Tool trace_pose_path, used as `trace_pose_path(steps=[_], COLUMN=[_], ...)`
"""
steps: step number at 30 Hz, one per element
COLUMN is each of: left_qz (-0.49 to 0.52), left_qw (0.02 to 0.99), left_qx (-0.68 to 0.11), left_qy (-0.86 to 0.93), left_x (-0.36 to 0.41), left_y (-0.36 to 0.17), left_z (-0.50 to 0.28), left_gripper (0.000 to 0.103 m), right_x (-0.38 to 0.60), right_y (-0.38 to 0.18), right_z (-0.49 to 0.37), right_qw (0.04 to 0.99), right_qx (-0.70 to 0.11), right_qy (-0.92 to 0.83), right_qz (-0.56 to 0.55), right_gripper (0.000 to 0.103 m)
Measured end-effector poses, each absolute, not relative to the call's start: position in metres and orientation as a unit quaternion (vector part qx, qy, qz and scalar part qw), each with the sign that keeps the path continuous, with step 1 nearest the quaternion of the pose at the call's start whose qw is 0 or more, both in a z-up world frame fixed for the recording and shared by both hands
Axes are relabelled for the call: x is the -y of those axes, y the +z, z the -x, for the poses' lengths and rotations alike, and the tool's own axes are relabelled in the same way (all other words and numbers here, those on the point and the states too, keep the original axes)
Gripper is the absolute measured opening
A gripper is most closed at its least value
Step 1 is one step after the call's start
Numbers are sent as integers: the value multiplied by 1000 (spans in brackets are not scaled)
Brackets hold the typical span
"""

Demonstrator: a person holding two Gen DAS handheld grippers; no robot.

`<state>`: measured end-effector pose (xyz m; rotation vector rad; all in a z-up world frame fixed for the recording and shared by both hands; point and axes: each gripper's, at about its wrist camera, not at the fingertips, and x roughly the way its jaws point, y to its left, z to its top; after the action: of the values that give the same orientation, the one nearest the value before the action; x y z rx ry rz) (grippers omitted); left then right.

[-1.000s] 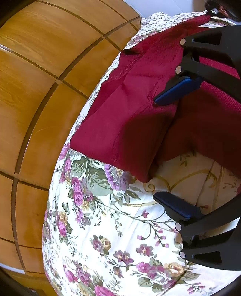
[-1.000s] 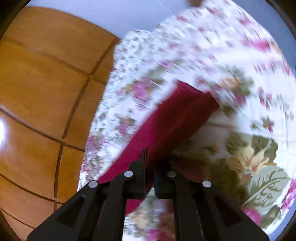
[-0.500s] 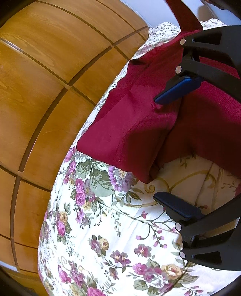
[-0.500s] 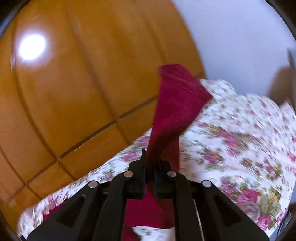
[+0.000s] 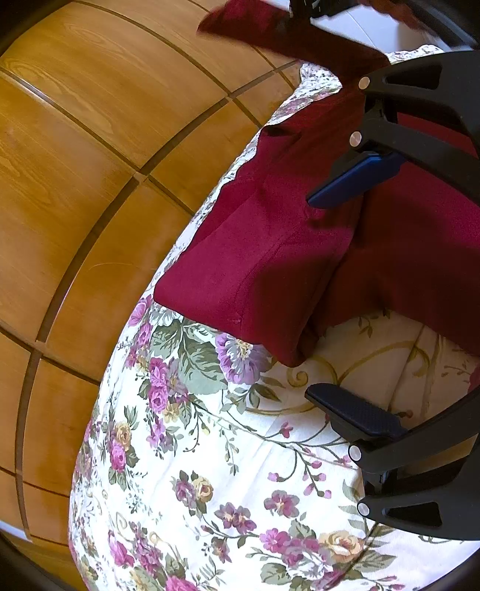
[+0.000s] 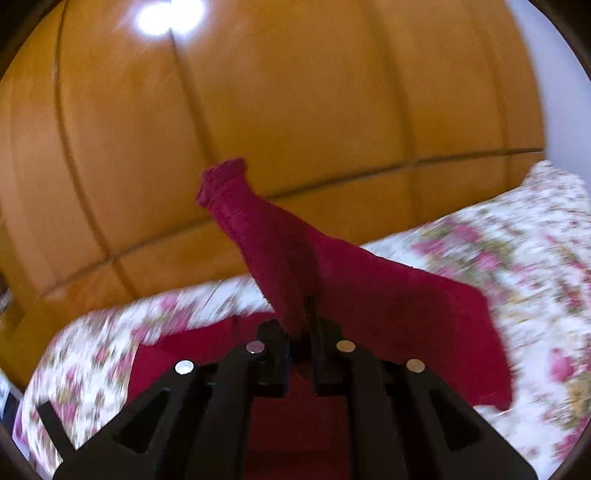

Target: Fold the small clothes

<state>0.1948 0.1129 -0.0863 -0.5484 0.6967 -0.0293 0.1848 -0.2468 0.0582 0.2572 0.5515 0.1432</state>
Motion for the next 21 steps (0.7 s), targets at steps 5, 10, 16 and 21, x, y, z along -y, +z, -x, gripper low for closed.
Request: trace_pose_path(steps=[5,10,16,21], left_qz=[267,281,304,259], left_qw=[903,900,895,889], left_qx=[-337,-332,-315,-349], left_qy=[-15,-24,-85,-145], left_x=[-113,-116,-100,-48], left_y=[-86,-79,-32,-12], left_z=[-195,-189,-177,-210], left_gripper=[95,95,78,78], right_x=[187,192,263,316], right_y=[-8,-26,-14,-27], right_z=[-201,-170,-121,-108], right_qw=[909,902,918,911], right_qx=[-374,-370,-320,-316], right_qy=[154,183,122,46], right_qz=[-97,-128,-203,-260], right_gripper=[50,61,65,55])
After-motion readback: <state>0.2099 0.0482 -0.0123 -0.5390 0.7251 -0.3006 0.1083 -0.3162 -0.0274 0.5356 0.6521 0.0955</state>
